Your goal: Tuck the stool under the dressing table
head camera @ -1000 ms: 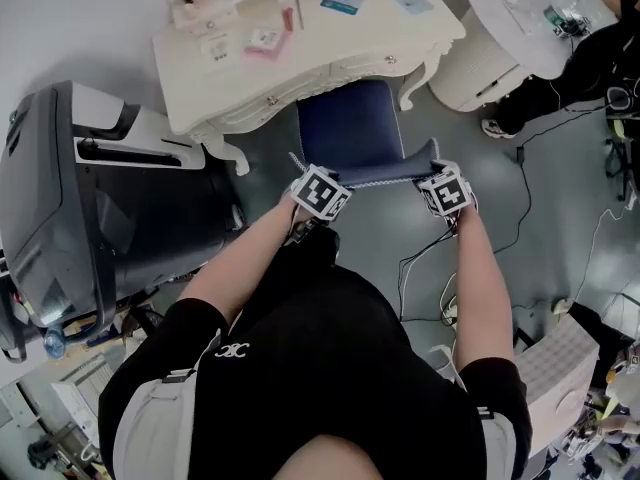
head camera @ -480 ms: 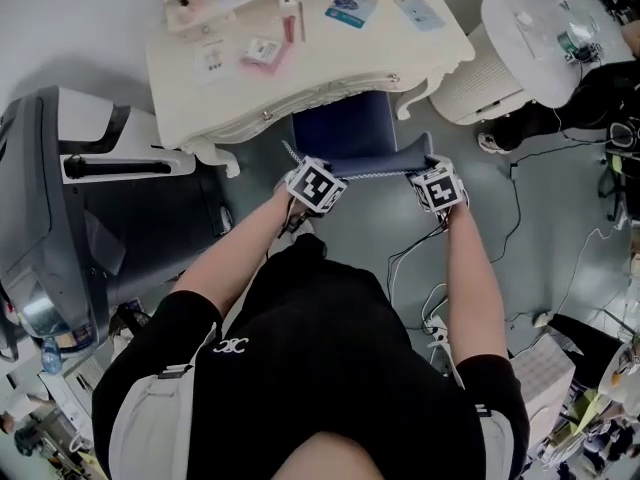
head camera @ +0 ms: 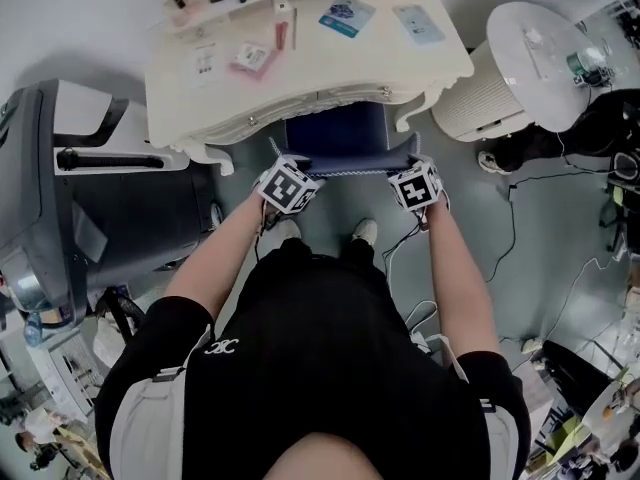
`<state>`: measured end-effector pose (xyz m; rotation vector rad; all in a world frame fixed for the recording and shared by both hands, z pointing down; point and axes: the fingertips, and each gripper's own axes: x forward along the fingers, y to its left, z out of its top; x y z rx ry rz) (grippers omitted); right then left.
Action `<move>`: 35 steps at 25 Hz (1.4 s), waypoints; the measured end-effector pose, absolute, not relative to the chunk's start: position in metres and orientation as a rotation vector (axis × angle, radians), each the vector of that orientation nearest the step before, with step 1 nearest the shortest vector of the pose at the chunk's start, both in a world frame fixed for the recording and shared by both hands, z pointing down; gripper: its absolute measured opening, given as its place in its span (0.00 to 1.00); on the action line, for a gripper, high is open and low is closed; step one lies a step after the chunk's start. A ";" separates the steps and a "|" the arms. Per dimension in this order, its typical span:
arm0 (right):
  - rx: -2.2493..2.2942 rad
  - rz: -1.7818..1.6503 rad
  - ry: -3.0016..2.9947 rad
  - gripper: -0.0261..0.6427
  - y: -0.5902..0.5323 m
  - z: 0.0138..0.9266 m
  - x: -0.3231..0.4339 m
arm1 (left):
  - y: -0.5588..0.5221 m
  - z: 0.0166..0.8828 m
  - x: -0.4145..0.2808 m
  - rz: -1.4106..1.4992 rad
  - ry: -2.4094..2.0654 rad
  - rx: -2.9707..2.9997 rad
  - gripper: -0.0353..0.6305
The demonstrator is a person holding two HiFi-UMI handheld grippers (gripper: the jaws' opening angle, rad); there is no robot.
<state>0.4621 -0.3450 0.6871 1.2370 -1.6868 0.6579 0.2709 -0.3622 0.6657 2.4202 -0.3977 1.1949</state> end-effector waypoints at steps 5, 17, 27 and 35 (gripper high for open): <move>1.123 0.628 -1.648 0.40 -0.353 0.693 0.470 | -0.368 0.669 0.277 1.183 -0.495 2.393 0.39; 1.088 0.590 -1.658 0.40 -0.390 0.698 0.475 | -0.396 0.665 0.282 1.115 -0.661 2.408 0.39; 1.062 0.563 -1.632 0.40 -0.423 0.700 0.474 | -0.420 0.666 0.280 1.090 -0.723 2.394 0.39; 1.046 0.543 -1.642 0.40 -0.423 0.701 0.474 | -0.422 0.666 0.280 1.121 -0.739 2.390 0.39</move>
